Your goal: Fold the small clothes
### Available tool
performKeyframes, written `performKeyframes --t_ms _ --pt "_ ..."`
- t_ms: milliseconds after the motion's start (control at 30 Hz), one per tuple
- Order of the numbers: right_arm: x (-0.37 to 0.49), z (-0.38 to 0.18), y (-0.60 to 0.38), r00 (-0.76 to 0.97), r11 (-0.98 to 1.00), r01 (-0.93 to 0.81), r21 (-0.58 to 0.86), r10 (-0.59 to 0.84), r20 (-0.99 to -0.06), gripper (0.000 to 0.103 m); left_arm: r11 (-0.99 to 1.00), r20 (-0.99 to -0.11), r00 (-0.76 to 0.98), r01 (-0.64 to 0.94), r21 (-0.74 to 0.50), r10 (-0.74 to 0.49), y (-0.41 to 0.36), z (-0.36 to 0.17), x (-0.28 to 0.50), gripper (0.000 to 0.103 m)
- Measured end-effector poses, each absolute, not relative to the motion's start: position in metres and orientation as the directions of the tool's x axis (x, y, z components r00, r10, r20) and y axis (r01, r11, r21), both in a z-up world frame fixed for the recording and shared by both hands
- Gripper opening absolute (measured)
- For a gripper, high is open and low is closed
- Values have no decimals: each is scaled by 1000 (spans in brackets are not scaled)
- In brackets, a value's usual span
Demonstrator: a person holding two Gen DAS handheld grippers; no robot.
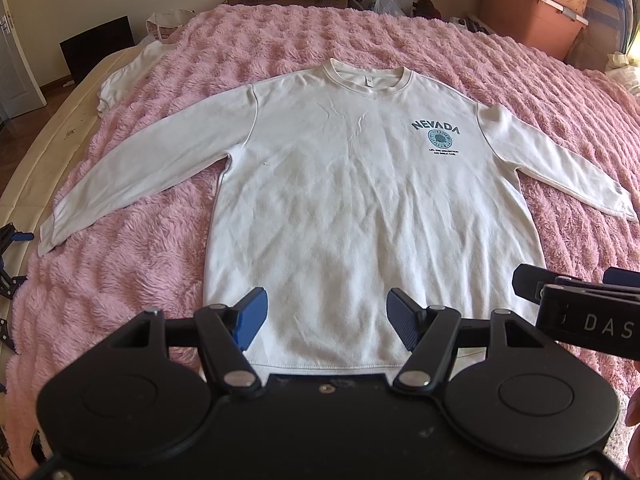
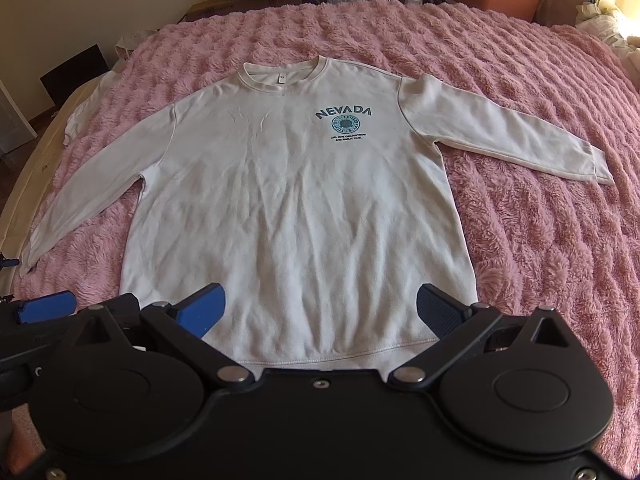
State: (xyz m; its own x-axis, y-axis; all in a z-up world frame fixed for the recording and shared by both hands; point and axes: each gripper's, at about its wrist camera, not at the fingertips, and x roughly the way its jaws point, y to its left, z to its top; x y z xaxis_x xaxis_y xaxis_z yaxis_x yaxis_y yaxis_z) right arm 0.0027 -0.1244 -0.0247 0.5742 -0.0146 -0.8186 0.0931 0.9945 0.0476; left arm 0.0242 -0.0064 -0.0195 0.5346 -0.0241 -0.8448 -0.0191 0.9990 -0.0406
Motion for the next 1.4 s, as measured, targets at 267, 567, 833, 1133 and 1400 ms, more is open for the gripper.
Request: performKeyframes --t_ms 267,567,833,1133,1400 --pt "4 -28 -158 680 994 83 64 -10 -733 103 973 -795 560 125 -196 -232 -33 -31 61 69" --pt "22 -49 -252 693 960 279 -11 -210 -690 102 913 -695 596 324 -249 -401 -119 -47 142 69" --pt "45 -89 -375 668 875 481 57 -323 -671 101 895 -689 580 369 -252 -434 -208 -87 234 69" --pt "80 -124 -519 688 752 642 151 -478 -547 55 874 -700 529 358 -330 -480 -304 -155 326 69" --pt "104 -175 -595 687 686 685 243 -500 -527 54 880 -728 510 372 -295 -459 -359 -195 364 69"
